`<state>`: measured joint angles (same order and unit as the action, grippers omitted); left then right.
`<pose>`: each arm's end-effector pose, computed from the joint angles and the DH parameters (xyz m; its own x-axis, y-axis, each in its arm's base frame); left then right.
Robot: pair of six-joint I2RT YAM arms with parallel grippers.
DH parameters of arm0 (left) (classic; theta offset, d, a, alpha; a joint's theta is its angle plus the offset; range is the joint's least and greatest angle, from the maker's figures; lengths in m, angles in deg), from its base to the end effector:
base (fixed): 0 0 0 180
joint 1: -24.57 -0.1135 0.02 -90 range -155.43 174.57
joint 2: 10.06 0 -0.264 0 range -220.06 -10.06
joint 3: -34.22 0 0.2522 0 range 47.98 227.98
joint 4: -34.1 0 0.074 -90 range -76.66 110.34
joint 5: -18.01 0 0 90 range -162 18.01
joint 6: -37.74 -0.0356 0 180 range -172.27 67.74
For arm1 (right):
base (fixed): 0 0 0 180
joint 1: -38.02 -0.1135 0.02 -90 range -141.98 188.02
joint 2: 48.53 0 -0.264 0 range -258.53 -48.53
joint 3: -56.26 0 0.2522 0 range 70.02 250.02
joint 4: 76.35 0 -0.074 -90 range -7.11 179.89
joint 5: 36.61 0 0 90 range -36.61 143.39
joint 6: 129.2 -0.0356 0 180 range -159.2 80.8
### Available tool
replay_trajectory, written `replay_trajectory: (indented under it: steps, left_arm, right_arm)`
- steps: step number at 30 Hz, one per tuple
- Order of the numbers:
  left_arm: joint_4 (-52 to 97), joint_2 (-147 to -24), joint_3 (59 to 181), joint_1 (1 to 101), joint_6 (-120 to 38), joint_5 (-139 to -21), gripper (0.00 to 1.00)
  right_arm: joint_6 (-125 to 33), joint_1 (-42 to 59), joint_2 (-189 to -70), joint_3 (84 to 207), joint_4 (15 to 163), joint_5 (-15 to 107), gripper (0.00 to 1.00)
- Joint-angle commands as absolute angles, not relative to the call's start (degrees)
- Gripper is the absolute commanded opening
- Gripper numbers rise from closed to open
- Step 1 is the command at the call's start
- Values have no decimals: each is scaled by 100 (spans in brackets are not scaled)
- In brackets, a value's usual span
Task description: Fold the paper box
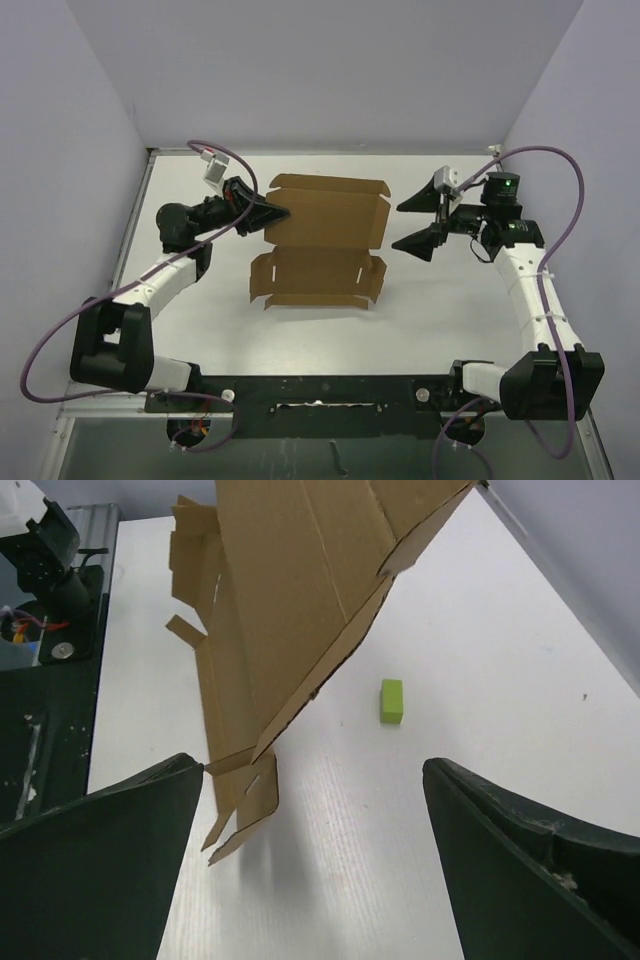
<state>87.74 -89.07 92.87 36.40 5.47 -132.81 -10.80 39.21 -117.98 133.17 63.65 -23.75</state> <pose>0.2701 -0.0883 0.3350 -0.4018 -0.3370 -0.8514 0.8889 0.0798 -0.4511 0.2471 0.0296 0.3494 -0.0844 -0.1041 -0.9910 -0.9745 0.2161 0.0603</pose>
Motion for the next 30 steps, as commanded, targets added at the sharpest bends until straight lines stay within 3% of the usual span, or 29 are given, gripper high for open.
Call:
replay_trajectory:
  steps: [1,8,14,16,21,25,30]
  left_arm:
    - [9683,-9153,9541,3670,679,-13783,0]
    - [9274,-9171,9669,3911,98,-13927,0]
    - [8905,-9101,9724,4056,-344,-13842,0]
    - [8869,-9088,9717,4064,-382,-13799,0]
    - [8642,-9014,9695,4074,-601,-13717,0]
    - [8652,-9001,9686,4065,-602,-13763,0]
    - [8673,-8993,9671,4053,-588,-13791,0]
  right_arm:
    - [-310,3851,-11936,13944,4819,-2420,98]
    - [-368,3322,-12606,15485,3499,-1987,98]
    - [-1253,2804,-12743,15659,3759,-1279,100]
    - [-1377,2803,-12747,15659,3786,-1181,96]
    - [-1424,2821,-12681,15673,3799,-915,73]
    - [-1598,3357,-12564,15700,3882,-1296,62]
    - [-1810,3952,-12412,15571,4049,-1537,25]
